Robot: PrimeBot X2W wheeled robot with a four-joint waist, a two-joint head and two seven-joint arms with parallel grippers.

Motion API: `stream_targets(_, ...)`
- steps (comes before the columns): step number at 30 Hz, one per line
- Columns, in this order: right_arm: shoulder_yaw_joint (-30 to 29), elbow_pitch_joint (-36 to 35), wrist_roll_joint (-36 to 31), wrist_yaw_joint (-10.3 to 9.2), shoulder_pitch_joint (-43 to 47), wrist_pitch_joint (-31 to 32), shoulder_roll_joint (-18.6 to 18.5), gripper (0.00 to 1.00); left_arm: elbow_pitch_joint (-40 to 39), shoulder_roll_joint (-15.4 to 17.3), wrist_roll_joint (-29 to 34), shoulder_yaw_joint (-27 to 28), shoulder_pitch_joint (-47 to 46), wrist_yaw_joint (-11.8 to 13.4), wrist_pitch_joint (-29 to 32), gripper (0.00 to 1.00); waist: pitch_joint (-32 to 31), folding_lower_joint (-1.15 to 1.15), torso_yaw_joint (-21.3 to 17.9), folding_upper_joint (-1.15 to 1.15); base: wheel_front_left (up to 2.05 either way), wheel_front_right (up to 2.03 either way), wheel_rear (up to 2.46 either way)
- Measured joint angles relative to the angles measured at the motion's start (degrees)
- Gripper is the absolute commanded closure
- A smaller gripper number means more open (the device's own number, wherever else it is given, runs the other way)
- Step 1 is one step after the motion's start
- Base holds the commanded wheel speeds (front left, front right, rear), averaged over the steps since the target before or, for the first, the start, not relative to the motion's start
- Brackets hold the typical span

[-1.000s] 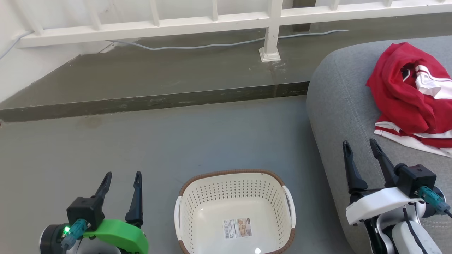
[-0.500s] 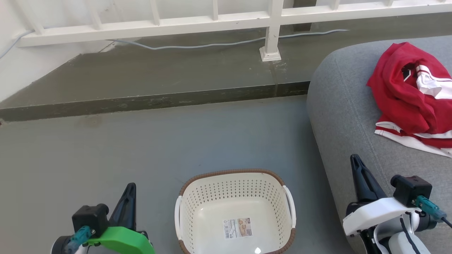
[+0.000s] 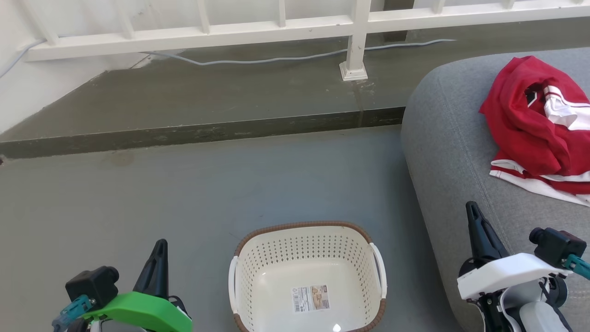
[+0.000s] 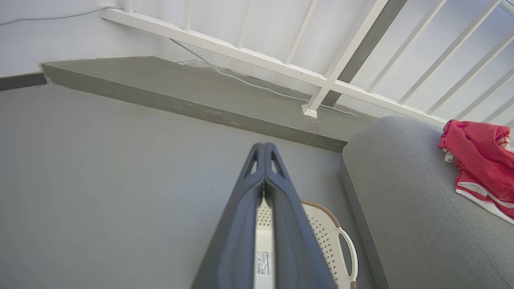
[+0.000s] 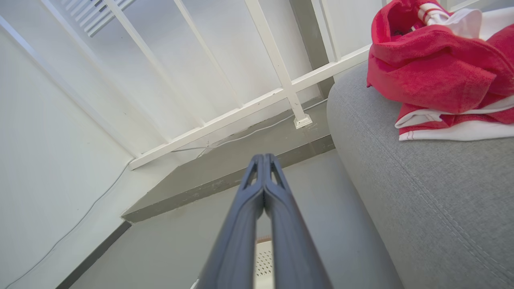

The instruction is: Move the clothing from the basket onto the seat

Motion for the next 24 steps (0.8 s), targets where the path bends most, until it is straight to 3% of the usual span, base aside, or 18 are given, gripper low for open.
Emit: stream_targets(24,-3.7,2.6,20.0,1.7,-1.5,3.6,0.0,1.0,4.0,-0.4,-18.7,3.9,-0.9,-3.2,1.8,1.0,-0.3,0.0,0.2,0.0,0.0,0.0,0.0)
